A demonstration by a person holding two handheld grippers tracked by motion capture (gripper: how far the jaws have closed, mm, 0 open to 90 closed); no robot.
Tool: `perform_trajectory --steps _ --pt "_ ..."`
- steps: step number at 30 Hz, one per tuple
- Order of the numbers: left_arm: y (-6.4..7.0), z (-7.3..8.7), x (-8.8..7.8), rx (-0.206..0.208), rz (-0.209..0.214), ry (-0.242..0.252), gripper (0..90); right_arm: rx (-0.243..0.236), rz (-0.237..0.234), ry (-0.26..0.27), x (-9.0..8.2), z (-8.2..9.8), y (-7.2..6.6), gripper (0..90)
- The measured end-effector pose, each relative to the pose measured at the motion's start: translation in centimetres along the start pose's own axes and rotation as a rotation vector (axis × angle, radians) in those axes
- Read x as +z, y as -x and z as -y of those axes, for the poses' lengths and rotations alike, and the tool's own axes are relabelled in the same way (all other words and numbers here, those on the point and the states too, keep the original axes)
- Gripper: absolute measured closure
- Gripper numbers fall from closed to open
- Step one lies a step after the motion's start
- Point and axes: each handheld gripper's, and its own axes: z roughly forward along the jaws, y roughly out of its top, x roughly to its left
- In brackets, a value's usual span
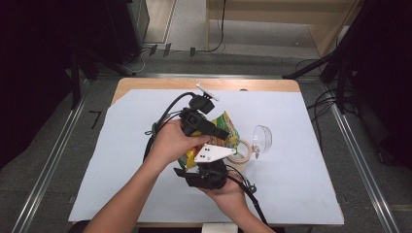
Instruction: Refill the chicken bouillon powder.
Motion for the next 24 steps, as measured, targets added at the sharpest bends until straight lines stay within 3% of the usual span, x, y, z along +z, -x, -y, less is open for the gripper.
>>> perform_trajectory --steps 5,9,13,24 --pt "-0.24 -0.07 -0.13 -0.036 0.020 -0.008 73.7 0.039 -0.022 -0.015 -0.23 -0.43 -0.23 59.9" --pt "-0.23 -0.08 -0.11 -0.036 0.021 -0.006 72.0 0.041 -0.021 -0.010 -0.20 -0.37 -0.19 60.1" --pt "-0.14 -0.07 -0.12 -0.040 0.022 -0.002 71.1 0.078 -0.024 -0.003 -0.26 -0.41 -0.16 60.7" --pt "0.14 -0.04 -0.42 -0.028 0.016 0.021 68.4 0.082 -0.018 0.006 -0.65 -0.58 -0.02 60.7"
